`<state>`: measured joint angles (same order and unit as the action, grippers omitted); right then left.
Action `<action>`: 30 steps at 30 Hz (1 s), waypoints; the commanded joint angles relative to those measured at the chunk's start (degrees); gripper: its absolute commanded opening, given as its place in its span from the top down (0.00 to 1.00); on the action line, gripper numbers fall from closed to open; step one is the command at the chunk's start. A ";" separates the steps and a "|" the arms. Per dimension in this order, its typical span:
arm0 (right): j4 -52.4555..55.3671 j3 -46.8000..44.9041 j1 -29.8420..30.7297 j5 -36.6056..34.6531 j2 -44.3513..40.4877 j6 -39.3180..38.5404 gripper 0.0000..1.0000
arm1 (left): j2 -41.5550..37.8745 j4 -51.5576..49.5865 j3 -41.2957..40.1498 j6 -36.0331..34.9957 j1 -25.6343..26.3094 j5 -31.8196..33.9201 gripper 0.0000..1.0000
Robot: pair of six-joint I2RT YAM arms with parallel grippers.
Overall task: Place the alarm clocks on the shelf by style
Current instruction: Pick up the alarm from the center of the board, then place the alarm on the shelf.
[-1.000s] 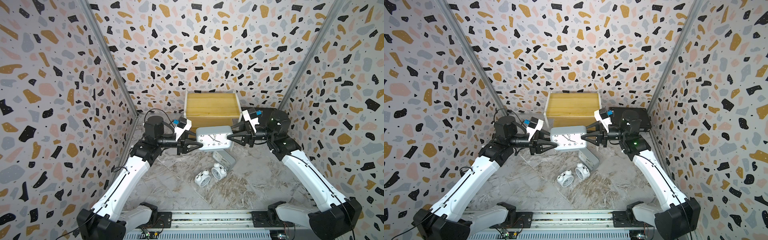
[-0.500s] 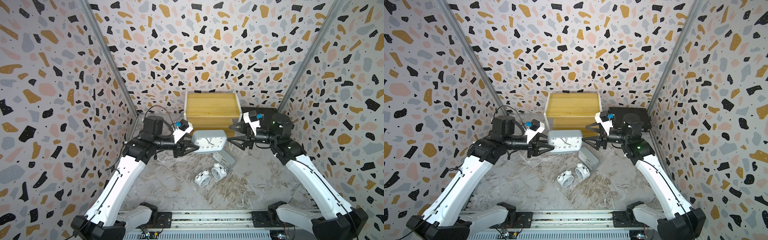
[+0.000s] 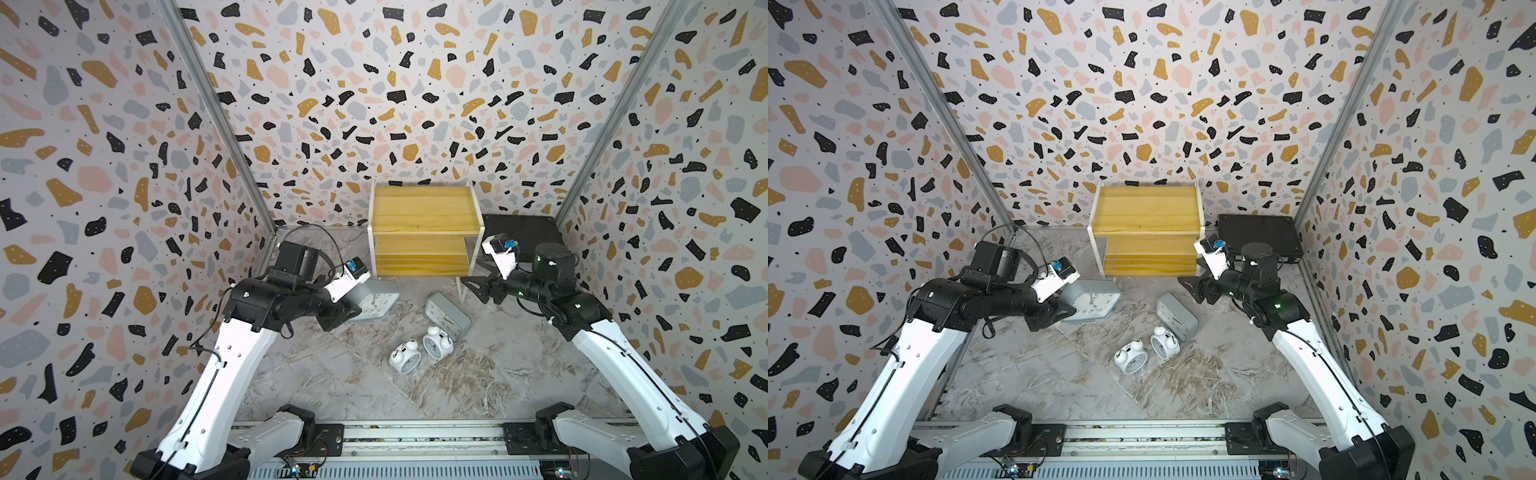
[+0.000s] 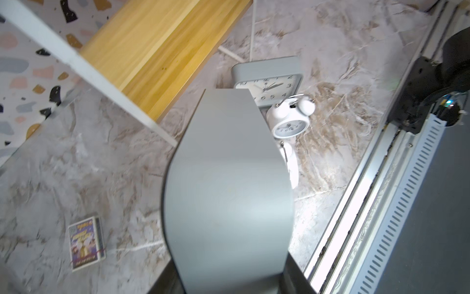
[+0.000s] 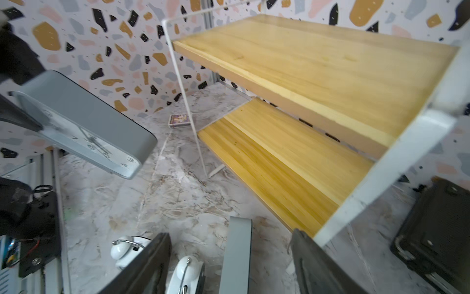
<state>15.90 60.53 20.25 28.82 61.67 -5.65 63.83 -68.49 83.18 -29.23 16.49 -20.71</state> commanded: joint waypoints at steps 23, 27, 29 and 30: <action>-16.38 -1.09 -1.02 -18.94 8.73 6.03 0.23 | 9.98 23.97 2.10 11.26 -14.55 1.75 0.83; -18.09 -0.25 -1.27 -19.57 10.56 6.54 0.26 | 13.31 25.96 3.69 12.24 -16.09 -2.59 0.83; -19.32 -0.24 -1.35 -20.08 11.24 6.91 0.28 | 14.42 27.39 3.97 12.26 -16.53 -4.41 0.83; -19.70 -0.28 -1.35 -20.45 11.38 7.07 0.28 | 14.68 27.97 3.93 12.34 -16.66 -5.19 0.83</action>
<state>-0.47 58.54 19.14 9.98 73.54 0.25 78.61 -47.44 84.36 -18.09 0.30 -20.51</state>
